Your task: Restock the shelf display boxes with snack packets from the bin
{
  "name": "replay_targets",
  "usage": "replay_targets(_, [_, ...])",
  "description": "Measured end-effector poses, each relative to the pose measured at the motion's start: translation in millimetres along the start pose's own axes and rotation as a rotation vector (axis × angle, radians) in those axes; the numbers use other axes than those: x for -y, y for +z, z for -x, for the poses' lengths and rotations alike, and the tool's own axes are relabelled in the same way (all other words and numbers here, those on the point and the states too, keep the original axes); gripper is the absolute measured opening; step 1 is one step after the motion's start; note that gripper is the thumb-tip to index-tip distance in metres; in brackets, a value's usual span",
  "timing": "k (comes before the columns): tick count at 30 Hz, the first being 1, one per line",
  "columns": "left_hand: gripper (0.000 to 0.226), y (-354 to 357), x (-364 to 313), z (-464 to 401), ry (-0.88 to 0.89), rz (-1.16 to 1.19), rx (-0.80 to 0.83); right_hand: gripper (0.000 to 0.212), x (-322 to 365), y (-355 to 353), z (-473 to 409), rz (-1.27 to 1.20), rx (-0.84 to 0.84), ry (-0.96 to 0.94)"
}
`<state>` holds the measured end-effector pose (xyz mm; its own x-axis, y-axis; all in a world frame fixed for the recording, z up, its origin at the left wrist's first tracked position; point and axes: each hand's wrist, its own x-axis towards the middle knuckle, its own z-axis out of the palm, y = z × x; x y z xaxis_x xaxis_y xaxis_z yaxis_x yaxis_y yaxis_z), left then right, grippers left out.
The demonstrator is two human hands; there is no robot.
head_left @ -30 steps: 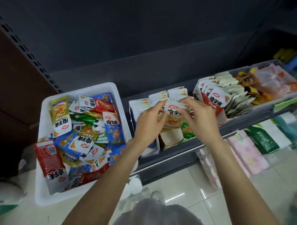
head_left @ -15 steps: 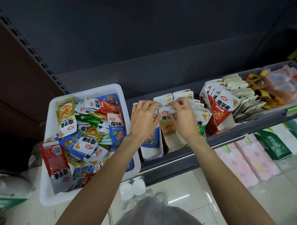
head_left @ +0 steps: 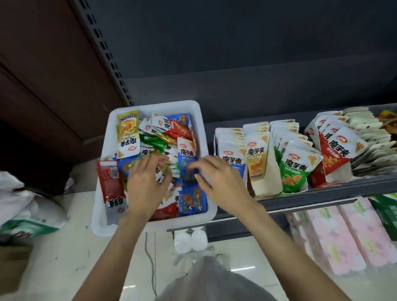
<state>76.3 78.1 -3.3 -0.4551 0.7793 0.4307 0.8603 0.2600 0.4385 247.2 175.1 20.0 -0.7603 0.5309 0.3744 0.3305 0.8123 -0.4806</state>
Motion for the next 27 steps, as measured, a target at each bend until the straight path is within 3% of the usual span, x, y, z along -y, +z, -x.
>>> replay_targets(3, [0.041,-2,37,8,-0.138,-0.168,0.257,0.03,11,40,-25,0.029,0.248,-0.001])
replay_targets(5, [0.051,-2,47,6,-0.183,-0.21,0.331,0.042,14,65,-43,0.105,0.402,0.003])
replay_targets(11, [0.082,18,63,-6,-0.172,-0.437,0.553,0.071,8,115,-72,0.342,0.625,0.004])
replay_targets(14, [0.079,20,68,-6,-0.165,-0.448,0.572,0.073,6,120,-68,0.324,0.62,0.021])
replay_targets(18, [0.033,6,63,-12,-0.172,-0.337,0.455,0.058,4,114,-65,0.216,0.533,0.027])
replay_targets(23, [0.021,3,69,-6,-0.115,-0.328,0.451,0.048,1,115,-58,0.222,0.435,0.031])
replay_targets(27, [0.068,10,72,-5,-0.209,-0.319,0.59,0.05,3,119,-58,0.276,0.435,0.015])
